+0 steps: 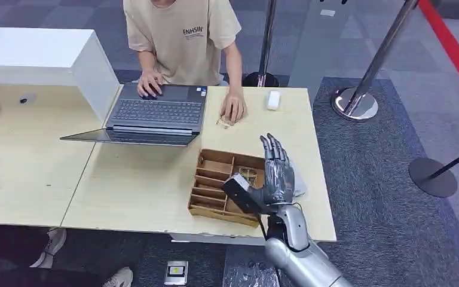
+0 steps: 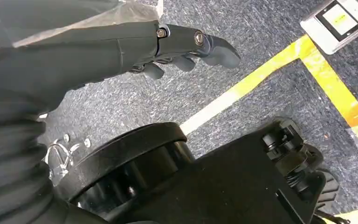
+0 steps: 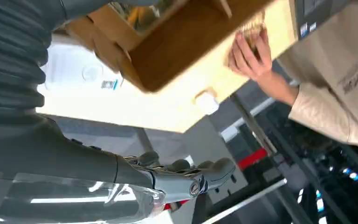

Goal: Pass the card to the sensor for recognition and then transmit it.

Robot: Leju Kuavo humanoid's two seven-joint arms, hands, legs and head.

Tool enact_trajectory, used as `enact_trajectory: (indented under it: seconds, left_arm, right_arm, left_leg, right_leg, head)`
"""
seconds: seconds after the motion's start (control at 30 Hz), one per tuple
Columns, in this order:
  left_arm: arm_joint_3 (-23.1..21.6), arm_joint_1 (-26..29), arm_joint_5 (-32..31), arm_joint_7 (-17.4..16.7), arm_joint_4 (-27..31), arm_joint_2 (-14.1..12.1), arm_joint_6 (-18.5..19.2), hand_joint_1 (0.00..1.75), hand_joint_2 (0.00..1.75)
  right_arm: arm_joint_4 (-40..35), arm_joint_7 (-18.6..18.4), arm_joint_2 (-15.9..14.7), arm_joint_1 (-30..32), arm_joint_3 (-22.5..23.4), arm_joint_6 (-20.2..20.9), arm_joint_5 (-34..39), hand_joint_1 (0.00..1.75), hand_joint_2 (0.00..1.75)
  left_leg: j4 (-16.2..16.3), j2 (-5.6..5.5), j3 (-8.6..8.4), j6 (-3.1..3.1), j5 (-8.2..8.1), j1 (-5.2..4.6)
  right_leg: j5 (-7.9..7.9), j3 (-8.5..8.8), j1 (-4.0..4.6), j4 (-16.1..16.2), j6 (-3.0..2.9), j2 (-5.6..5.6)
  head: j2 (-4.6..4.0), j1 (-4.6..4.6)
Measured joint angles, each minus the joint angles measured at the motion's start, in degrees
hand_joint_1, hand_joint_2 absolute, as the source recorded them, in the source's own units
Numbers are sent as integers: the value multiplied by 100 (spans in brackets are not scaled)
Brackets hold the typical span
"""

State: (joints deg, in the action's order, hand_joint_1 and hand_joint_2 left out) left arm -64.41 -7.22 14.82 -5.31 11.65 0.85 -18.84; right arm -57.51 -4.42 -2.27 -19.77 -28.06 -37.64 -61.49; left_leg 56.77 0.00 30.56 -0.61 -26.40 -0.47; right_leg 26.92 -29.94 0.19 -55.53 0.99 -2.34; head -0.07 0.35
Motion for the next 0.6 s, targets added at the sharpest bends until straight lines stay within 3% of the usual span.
enact_trajectory:
  seconds: [0.43,0.47,0.5,0.53,0.6]
  left_arm:
    - [0,0,-24,2,0,0,0,0,175]
    - [0,0,-24,2,0,0,0,0,175]
    - [0,0,-24,2,0,0,0,0,175]
    - [0,1,-24,2,0,0,0,0,175]
    - [0,0,-24,2,0,0,0,0,175]
  right_arm:
    - [114,-65,-216,-74,-669,46,210,14,175]
    - [114,-72,-225,-75,-698,55,212,17,175]
    - [120,-79,-236,-81,-722,55,214,44,175]
    - [127,-85,-243,-90,-744,55,217,56,175]
    - [133,-105,-262,-96,-794,61,221,44,175]
  left_leg:
    - [0,0,0,0,0,0]
    - [0,0,0,0,0,0]
    - [0,0,0,0,0,0]
    - [0,0,0,0,0,0]
    - [0,0,0,0,0,0]
  right_leg:
    - [0,0,0,0,0,0]
    - [0,0,0,0,0,0]
    - [0,0,0,0,0,0]
    - [0,0,0,0,0,0]
    - [0,0,0,0,0,0]
  head:
    - [0,2]
    - [0,2]
    - [0,2]
    - [0,2]
    - [0,2]
